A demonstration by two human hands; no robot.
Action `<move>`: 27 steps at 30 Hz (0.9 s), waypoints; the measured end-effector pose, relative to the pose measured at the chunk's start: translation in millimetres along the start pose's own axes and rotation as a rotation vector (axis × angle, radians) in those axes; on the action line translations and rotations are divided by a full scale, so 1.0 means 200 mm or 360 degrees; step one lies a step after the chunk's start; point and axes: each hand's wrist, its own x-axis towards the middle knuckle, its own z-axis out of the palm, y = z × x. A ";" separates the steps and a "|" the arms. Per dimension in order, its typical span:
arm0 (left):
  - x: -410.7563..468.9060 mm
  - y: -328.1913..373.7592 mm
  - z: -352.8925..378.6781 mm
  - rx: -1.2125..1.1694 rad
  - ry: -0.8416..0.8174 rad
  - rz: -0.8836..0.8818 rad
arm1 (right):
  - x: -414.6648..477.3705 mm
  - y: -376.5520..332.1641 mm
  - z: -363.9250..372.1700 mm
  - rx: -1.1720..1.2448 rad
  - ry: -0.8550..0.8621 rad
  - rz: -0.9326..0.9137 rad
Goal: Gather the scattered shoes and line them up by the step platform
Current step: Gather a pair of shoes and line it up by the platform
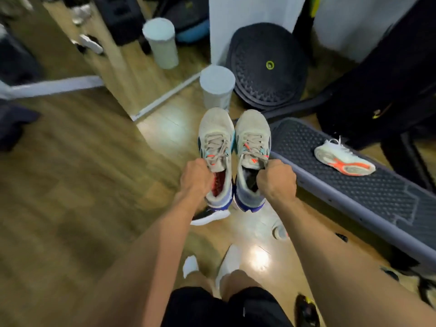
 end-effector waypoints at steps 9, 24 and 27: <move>-0.29 -0.74 -0.60 -0.0202 0.0360 -0.0319 | -0.62 -0.75 0.15 -0.0123 -0.0027 -0.0459; -0.68 -2.34 -1.27 -0.0463 0.0645 -0.0916 | -1.71 -1.92 0.97 -0.0351 -0.0318 -0.1220; -0.61 -2.58 -1.36 -0.0547 0.0677 -0.1030 | -1.77 -2.17 1.12 -0.0476 -0.0349 -0.1313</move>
